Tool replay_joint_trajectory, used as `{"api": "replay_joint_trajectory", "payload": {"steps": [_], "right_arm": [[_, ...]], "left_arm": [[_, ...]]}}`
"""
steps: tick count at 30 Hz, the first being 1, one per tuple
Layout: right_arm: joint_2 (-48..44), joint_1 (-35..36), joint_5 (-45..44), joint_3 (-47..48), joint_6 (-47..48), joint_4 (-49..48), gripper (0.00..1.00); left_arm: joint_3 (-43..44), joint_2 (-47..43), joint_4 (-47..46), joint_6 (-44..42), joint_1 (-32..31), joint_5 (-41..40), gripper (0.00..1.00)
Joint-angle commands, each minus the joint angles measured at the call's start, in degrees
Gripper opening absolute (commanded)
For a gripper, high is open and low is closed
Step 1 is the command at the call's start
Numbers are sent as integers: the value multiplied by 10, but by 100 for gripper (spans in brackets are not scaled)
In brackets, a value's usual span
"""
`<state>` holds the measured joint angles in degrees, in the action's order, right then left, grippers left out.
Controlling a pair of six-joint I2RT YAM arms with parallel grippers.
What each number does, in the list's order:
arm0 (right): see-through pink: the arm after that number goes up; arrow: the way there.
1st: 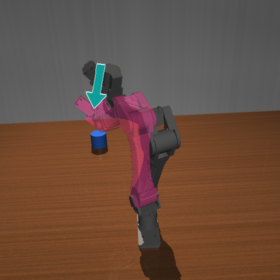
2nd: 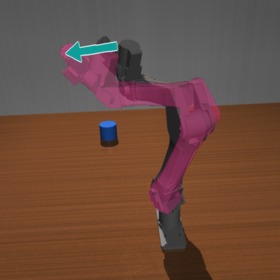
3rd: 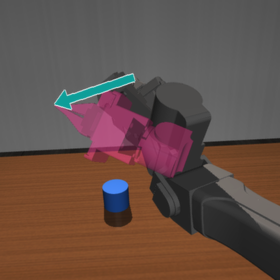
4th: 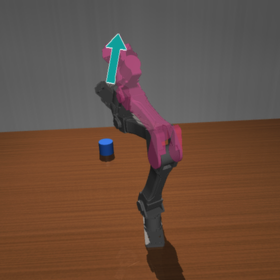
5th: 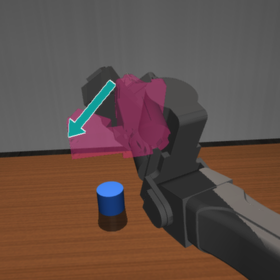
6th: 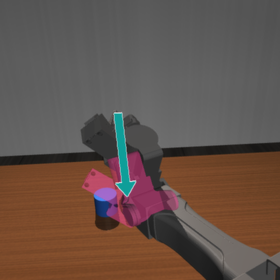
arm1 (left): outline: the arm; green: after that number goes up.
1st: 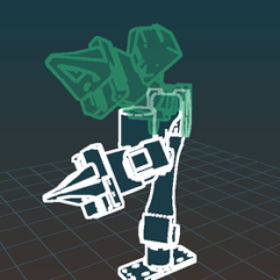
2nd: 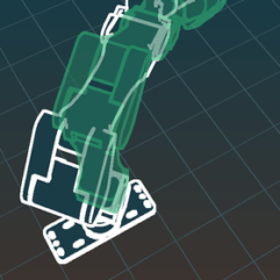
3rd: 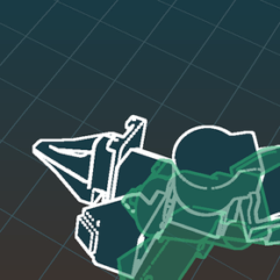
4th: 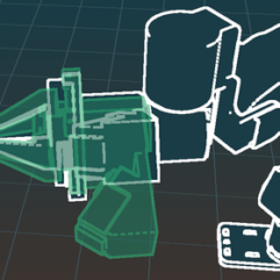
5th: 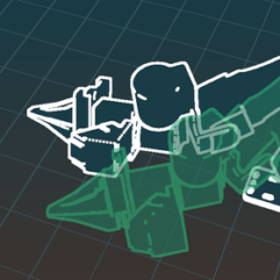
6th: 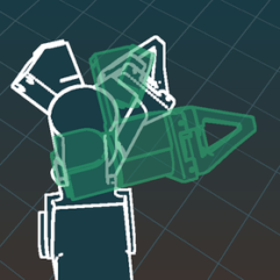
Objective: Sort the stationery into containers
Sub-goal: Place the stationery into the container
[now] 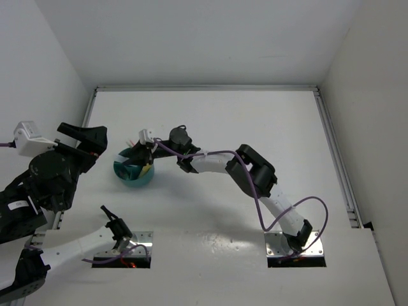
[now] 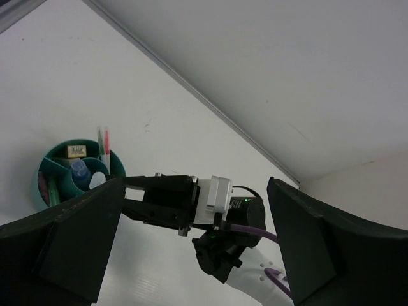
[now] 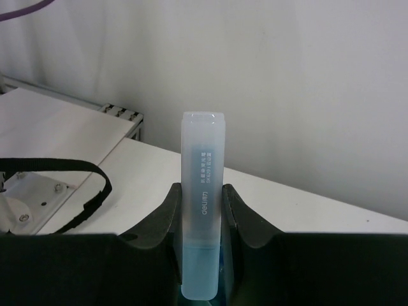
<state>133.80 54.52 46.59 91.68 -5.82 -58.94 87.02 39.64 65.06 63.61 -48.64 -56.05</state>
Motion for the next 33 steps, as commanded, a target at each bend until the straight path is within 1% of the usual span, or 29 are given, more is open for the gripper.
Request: {"api": "replay_joint_trajectory", "payload": {"steps": [1,18,25,33], "right_arm": [[15,3,4,31,-23,-72,0],[48,14,-18,32,-60,-119,0],[43,19,-24,-4,-66,-137,0],[43,19,-19,-21,-66,-147,0]], "left_arm": [[-12,3,-16,-6,4,-9,100],[-12,8,-11,-17,4,-14,100],[-12,3,1,-5,4,-14,100],[-12,3,1,-5,4,-9,100]]}}
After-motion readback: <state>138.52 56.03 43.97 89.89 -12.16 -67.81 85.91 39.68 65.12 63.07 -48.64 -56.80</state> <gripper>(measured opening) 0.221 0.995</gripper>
